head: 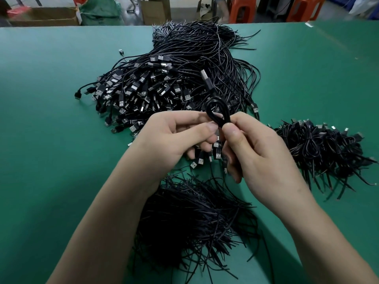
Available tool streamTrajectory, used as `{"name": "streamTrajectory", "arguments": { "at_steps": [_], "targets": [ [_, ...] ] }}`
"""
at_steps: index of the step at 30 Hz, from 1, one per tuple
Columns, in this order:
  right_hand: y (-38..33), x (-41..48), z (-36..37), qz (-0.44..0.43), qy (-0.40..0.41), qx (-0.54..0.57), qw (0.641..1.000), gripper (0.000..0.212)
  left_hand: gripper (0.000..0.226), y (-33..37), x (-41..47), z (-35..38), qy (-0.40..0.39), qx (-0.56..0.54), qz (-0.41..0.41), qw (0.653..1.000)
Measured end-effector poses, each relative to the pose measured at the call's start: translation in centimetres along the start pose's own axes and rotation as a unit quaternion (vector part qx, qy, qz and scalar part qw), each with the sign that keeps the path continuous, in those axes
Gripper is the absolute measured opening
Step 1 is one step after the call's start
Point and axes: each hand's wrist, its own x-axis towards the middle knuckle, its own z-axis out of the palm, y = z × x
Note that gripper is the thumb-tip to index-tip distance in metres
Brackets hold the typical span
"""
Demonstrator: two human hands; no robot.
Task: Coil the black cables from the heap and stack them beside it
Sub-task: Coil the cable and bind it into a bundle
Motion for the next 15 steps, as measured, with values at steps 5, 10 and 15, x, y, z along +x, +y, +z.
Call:
{"name": "streamTrajectory", "arguments": {
  "at_steps": [5, 10, 15],
  "targets": [
    [0.3, 0.0, 0.1, 0.021, 0.025, 0.015, 0.999, 0.031, 0.010, -0.2, 0.0, -0.3, -0.021, -0.030, -0.012, 0.999],
    [0.5, 0.1, 0.1, 0.037, 0.036, 0.037, 0.998, 0.032, 0.023, -0.5, 0.0, -0.5, -0.037, -0.042, -0.005, 0.998],
    [0.3, 0.1, 0.0, 0.062, 0.000, 0.122, 0.991, 0.034, 0.016, -1.1, 0.3, -0.4, -0.023, -0.023, 0.045, 0.998]
  ]
}}
